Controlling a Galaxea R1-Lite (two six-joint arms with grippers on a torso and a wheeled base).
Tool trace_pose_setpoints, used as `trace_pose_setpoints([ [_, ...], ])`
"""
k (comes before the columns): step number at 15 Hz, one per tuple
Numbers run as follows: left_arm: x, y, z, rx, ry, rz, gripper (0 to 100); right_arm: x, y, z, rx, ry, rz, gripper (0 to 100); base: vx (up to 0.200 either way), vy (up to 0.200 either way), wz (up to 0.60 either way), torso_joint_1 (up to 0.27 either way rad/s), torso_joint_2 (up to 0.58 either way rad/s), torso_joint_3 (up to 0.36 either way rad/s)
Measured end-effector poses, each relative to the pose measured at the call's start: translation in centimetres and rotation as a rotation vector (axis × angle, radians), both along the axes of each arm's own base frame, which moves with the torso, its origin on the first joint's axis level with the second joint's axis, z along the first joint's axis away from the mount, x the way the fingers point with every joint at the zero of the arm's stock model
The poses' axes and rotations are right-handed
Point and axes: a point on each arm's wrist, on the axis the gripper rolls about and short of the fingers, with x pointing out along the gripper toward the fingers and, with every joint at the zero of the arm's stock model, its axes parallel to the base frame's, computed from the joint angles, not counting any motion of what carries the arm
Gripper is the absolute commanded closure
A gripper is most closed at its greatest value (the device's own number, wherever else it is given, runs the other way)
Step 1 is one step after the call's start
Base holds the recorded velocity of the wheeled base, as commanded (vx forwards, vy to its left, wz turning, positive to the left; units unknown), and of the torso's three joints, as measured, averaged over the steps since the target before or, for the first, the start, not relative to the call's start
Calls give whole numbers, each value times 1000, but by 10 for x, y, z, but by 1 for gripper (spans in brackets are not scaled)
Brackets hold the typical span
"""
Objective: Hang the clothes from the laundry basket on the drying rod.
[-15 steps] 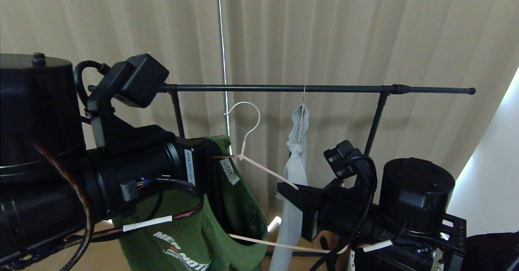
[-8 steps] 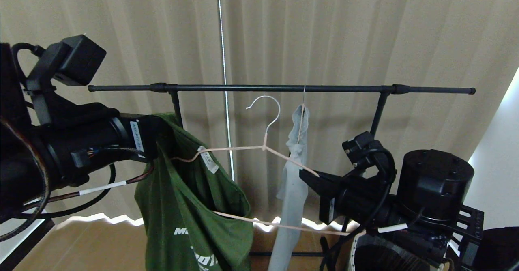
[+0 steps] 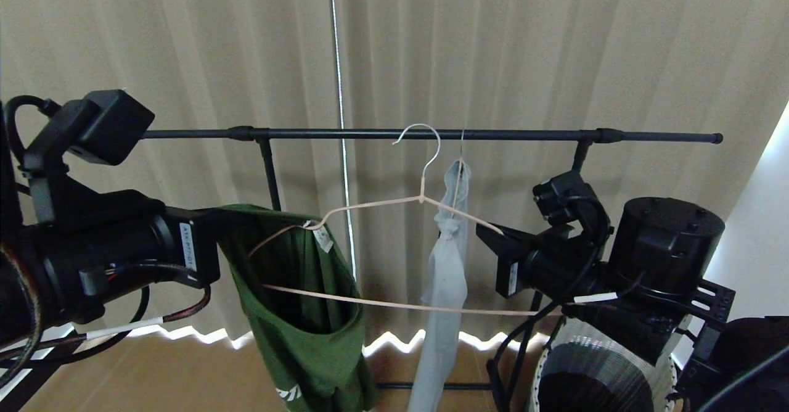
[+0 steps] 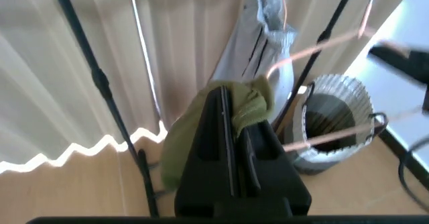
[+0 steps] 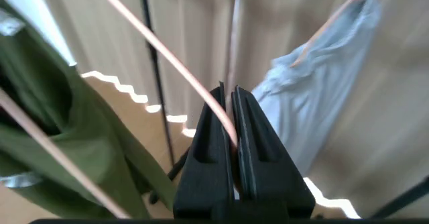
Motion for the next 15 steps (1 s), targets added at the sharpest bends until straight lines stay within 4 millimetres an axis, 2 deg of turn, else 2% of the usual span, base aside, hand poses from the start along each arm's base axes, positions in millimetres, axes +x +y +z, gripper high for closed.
trace_pose_setpoints([
  [3,-6,2,4,4,-2,-3,100,6,-2,2,-4,-13,-15,100,0,0,0,0,0,0],
  [6,-10,-10,7,-6,-8,-63,100,12,7,2,-16,-30,-3,100,0,0,0,0,0,0],
  [10,2,-26,10,-35,-19,-65,100,6,31,2,-17,-40,74,100,0,0,0,0,0,0],
  [15,15,-33,9,-41,-56,6,100,-5,43,-2,-8,-22,129,100,0,0,0,0,0,0],
])
